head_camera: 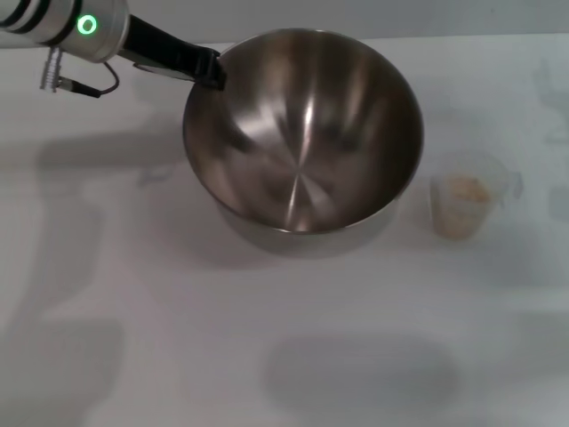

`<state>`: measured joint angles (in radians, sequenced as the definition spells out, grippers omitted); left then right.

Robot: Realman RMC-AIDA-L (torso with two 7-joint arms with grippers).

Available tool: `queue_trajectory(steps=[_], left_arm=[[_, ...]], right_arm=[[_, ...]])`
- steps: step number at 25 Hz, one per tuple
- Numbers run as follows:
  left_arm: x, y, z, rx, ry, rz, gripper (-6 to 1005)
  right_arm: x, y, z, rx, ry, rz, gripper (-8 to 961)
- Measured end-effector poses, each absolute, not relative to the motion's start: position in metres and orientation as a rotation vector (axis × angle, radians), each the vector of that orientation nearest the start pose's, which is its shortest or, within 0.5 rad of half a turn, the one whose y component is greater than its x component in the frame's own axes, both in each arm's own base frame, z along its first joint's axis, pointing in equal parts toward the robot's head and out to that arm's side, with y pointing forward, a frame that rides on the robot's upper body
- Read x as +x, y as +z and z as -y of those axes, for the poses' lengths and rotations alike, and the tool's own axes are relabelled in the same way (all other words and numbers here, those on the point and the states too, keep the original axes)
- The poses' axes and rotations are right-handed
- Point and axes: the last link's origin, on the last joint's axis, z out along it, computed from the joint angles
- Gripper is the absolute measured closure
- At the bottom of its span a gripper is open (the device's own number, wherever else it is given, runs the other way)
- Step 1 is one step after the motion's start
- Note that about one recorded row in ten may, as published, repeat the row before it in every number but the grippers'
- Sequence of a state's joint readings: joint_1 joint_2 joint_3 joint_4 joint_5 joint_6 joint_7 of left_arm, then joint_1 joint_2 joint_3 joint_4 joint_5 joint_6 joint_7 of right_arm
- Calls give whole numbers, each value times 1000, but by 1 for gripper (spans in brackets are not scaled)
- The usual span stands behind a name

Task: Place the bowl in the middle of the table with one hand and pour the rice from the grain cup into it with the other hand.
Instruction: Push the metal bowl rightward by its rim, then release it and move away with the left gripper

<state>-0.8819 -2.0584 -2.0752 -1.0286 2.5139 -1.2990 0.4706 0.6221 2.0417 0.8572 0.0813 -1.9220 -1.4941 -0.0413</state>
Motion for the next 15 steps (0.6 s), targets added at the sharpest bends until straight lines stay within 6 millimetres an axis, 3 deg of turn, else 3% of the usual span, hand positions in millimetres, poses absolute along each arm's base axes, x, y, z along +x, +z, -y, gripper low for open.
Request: queue_trajectory(steps=[15], left_arm=[[-123, -17, -443, -2450, 16, 1106, 954]], right_arm=[[287, 78, -370, -1169, 798, -159, 239]])
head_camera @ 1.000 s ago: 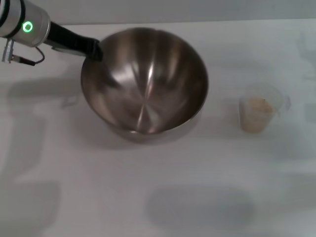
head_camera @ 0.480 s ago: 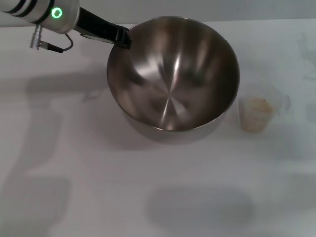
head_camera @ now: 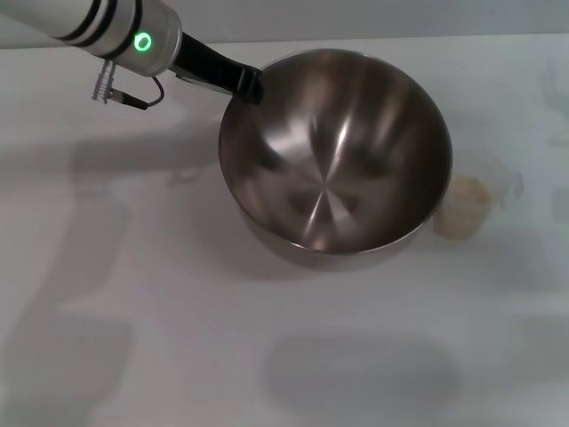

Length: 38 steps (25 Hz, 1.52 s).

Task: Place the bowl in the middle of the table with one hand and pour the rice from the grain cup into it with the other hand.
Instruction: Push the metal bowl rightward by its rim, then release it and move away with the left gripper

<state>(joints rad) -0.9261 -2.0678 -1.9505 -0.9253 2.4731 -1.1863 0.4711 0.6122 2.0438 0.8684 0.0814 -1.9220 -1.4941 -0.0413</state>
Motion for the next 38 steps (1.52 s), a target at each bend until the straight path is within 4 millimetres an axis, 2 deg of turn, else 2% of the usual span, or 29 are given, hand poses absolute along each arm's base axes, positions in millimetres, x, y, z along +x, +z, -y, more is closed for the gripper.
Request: queue_trajectory(steps=[8, 20, 30, 38], left_arm=[[-128, -31, -444, -2435, 48, 1078, 955], [-142, -38, -446, -2404, 60, 1071, 956], [-141, -38, -447, -2402, 52, 1070, 958], [-142, -31, -452, -2369, -6, 1083, 773]], right_arm=[[287, 77, -369, -1168, 801, -161, 239], [286, 76, -369, -1166, 807, -161, 239], [286, 76, -368, -1165, 808, -162, 239], [286, 76, -368, -1166, 807, -163, 240]])
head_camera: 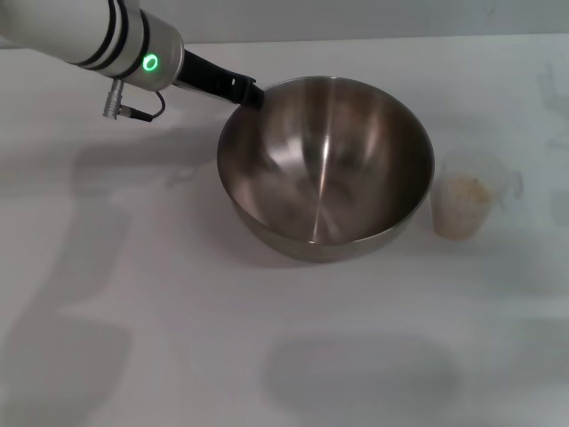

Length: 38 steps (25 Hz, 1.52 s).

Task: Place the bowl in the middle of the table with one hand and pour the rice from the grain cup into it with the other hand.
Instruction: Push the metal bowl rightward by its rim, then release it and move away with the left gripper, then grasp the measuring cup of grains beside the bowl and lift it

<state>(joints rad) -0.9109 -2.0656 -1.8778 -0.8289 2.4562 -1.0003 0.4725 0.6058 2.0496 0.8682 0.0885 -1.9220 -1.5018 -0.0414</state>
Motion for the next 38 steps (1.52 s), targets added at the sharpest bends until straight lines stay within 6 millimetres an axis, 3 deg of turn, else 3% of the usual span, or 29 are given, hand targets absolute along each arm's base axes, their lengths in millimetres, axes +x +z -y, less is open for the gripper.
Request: queue_trajectory(steps=[4, 8, 10, 11, 14, 15, 19, 20, 24, 25, 28, 30, 31, 35, 37, 38], left_arm=[[-138, -20, -455, -2347, -61, 1066, 717], [-130, 8, -455, -2300, -241, 997, 661], [-130, 28, -453, -2219, -387, 863, 664], [-130, 28, -453, -2219, -387, 863, 665], [-138, 41, -453, -2072, -473, 692, 669], [-144, 49, -451, -1953, -489, 552, 670], [-151, 55, -441, -1776, -489, 358, 672], [-153, 57, -428, -1614, -501, 208, 673], [-161, 57, -409, -1415, -576, 106, 674], [-168, 54, -395, -1334, -682, 110, 674], [-176, 52, -388, -1307, -799, 155, 674], [-199, 44, -385, -1347, -988, 307, 674], [-199, 44, -385, -1347, -988, 307, 673], [-233, 37, -385, -1389, -1108, 493, 673], [-233, 37, -385, -1389, -1108, 493, 673], [-245, 36, -383, -1401, -1140, 559, 673]], right_arm=[[286, 76, -368, -1166, 806, -163, 239], [287, 76, -368, -1167, 801, -165, 239], [288, 76, -368, -1168, 799, -166, 239], [288, 76, -368, -1168, 799, -166, 240], [288, 76, -368, -1167, 797, -166, 240], [288, 77, -368, -1167, 796, -165, 240], [289, 78, -368, -1167, 793, -164, 239], [289, 78, -368, -1167, 790, -164, 239], [291, 79, -367, -1168, 782, -164, 239], [293, 78, -366, -1167, 778, -167, 240], [295, 77, -364, -1167, 773, -172, 240], [297, 76, -361, -1165, 771, -180, 240], [297, 76, -361, -1165, 771, -180, 240], [302, 72, -354, -1162, 763, -199, 239], [304, 71, -352, -1161, 761, -203, 239], [305, 69, -350, -1162, 758, -208, 239]])
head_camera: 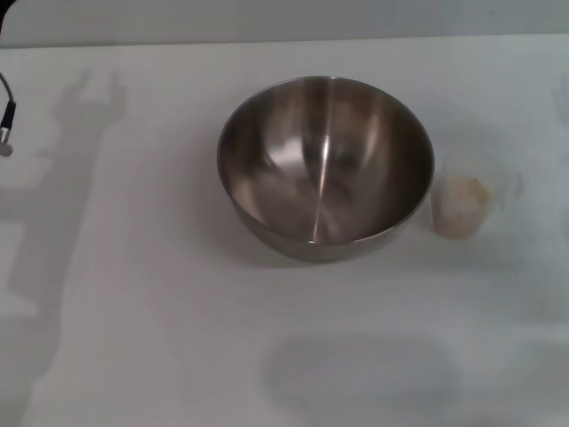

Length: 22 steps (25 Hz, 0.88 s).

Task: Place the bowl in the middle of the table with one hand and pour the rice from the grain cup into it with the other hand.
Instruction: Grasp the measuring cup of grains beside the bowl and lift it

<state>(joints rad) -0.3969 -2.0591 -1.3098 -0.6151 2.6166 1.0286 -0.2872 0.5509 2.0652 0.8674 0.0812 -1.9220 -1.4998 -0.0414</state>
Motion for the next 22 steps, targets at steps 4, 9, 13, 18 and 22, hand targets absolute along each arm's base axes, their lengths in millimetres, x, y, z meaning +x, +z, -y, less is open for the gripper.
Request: queue_trajectory(steps=[4, 9, 13, 18, 22], left_arm=[[-263, 36, -375, -1404, -1101, 579, 603], [-271, 36, -370, -1406, -1053, 542, 493], [-270, 37, -370, -1412, -1055, 529, 361], [-268, 35, -370, -1437, -1046, 507, 140], [-267, 34, -369, -1467, -1028, 477, 129]], right_arm=[[312, 62, -340, -1168, 746, -236, 238], [322, 47, -319, -1199, 747, -291, 238], [330, 32, -296, -1232, 745, -339, 239], [336, 13, -263, -1255, 752, -414, 240], [337, -6, -234, -1276, 745, -487, 240]])
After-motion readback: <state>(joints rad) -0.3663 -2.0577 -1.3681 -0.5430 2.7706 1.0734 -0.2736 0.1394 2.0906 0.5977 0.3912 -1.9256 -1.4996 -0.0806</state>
